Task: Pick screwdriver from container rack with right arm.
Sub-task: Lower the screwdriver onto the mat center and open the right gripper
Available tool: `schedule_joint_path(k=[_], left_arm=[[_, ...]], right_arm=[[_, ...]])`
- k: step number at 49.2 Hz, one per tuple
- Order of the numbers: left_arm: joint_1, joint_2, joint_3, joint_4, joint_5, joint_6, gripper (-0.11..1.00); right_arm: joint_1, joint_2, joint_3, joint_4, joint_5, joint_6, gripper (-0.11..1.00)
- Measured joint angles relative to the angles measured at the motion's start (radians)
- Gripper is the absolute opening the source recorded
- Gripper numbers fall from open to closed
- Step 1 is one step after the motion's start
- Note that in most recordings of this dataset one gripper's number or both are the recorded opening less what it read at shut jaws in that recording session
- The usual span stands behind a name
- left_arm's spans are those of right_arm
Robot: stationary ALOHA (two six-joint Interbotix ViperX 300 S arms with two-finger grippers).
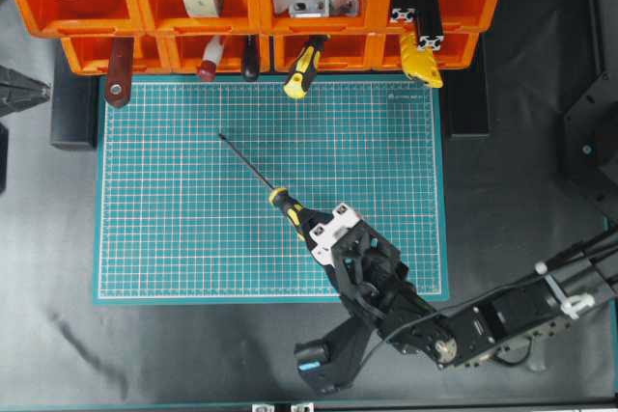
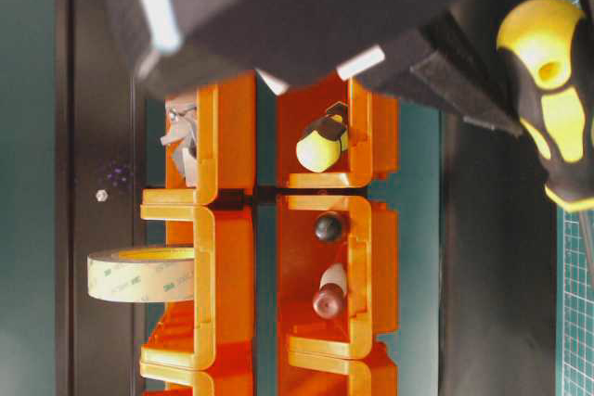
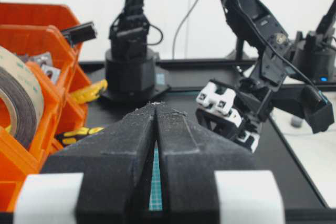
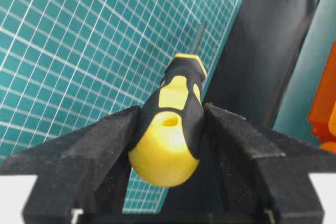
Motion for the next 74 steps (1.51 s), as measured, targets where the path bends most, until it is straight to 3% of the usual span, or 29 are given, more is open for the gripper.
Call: schedule_joint_path(k=[38,40,45,49,62,74], left_arm=[[0.006,0.002,0.002,0.000,0.000,0.000,0.00],[0.006,0.000,0.000,0.000,0.002,0.002,0.00],[0.006,-0.005,0.000,0.000,0.003,0.002,0.00],[0.006,-0.006,0.000,0.000,0.003,0.000,0.00],[0.006,-0.006,0.000,0.000,0.003,0.002,0.00],[0.000,-0.008,0.000,0.000,0.015,0.000,0.00]], right_arm=[[-0.048,-0.008,0.057,0.046,-0.186,0.009,0.42],[-0.049,-0.008,0.058,0.052,-0.199,0.008,0.46],[-0.058,-0.002,0.067,0.106,-0.247,0.011,0.70],[-0.055,-0.002,0.069,0.137,-0.288,0.015,0.83],[-0.054,0.002,0.060,0.219,-0.344,0.029,0.84],[-0.054,-0.015,0.057,0.238,-0.344,0.143,0.84]])
